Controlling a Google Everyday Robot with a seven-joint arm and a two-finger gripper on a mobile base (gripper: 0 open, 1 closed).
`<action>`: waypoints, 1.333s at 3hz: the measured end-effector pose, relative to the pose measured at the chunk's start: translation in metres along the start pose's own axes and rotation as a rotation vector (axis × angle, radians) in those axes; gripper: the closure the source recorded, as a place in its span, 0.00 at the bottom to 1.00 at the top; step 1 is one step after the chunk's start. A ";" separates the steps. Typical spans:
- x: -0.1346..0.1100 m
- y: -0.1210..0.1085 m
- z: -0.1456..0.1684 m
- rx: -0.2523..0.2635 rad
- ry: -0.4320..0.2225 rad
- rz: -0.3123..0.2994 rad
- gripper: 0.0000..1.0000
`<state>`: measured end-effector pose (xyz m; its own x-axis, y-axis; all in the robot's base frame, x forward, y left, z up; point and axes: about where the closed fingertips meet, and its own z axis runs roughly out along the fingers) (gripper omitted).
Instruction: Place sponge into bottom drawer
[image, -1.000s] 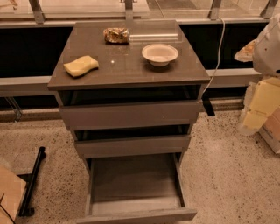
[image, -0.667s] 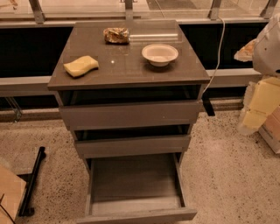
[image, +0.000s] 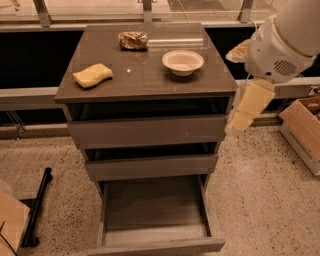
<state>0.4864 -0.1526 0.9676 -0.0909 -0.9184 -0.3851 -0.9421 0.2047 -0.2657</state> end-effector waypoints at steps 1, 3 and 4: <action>-0.033 -0.025 0.026 0.001 -0.111 -0.027 0.00; -0.041 -0.026 0.043 -0.013 -0.134 -0.007 0.00; -0.072 -0.032 0.075 -0.028 -0.212 0.009 0.00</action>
Offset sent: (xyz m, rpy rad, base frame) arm 0.0327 0.0319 -0.0036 0.0911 -0.0310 0.0506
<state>0.5471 -0.0672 0.9373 -0.0320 -0.8241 -0.5655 -0.9505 0.2001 -0.2378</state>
